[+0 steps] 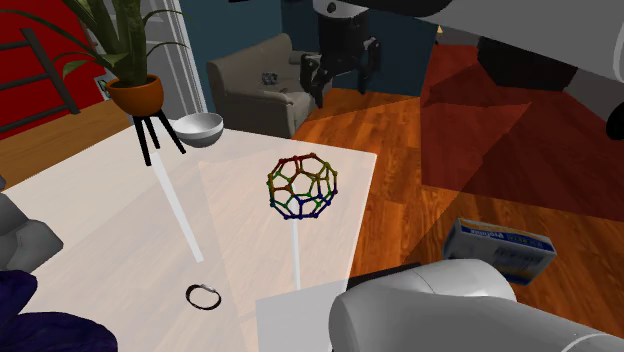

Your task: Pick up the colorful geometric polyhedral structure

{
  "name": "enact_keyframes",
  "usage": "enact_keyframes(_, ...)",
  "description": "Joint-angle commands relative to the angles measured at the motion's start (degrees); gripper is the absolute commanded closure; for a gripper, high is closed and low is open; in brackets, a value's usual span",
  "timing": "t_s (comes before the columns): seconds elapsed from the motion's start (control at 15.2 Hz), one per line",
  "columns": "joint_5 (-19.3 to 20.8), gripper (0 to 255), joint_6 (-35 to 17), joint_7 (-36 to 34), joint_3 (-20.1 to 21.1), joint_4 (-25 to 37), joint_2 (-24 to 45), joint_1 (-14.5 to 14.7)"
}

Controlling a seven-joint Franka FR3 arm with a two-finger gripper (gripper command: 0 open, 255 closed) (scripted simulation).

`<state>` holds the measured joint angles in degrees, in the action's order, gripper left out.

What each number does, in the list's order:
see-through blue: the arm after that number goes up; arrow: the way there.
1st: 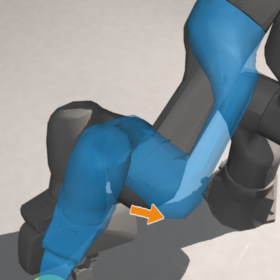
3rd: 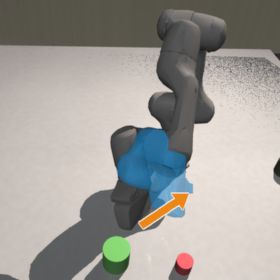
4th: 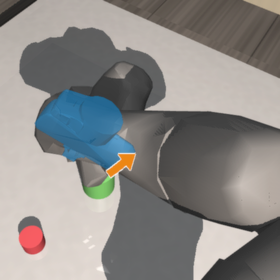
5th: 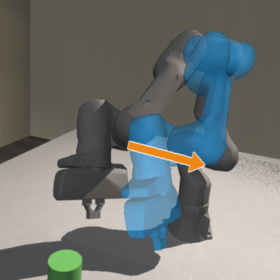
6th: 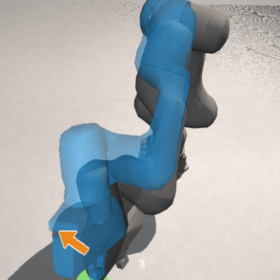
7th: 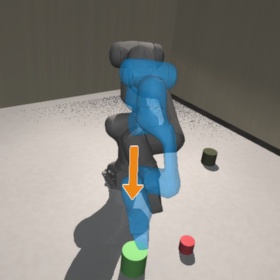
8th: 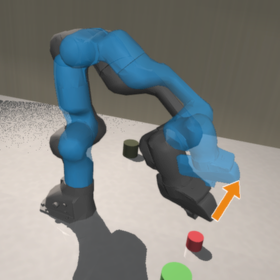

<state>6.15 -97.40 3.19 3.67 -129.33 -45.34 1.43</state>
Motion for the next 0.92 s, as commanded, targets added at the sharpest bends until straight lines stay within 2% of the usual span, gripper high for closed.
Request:
enact_keyframes(0.0,0.0,0,0.0,0.0,0.0,0.0,0.0,0.0)
enact_keyframes(0.46,3.0,0,-4.9,-16.2,13.0,-4.0,6.9,-2.5)
enact_keyframes(0.86,7.9,0,-7.2,-31.6,24.2,-3.3,17.8,-6.1)
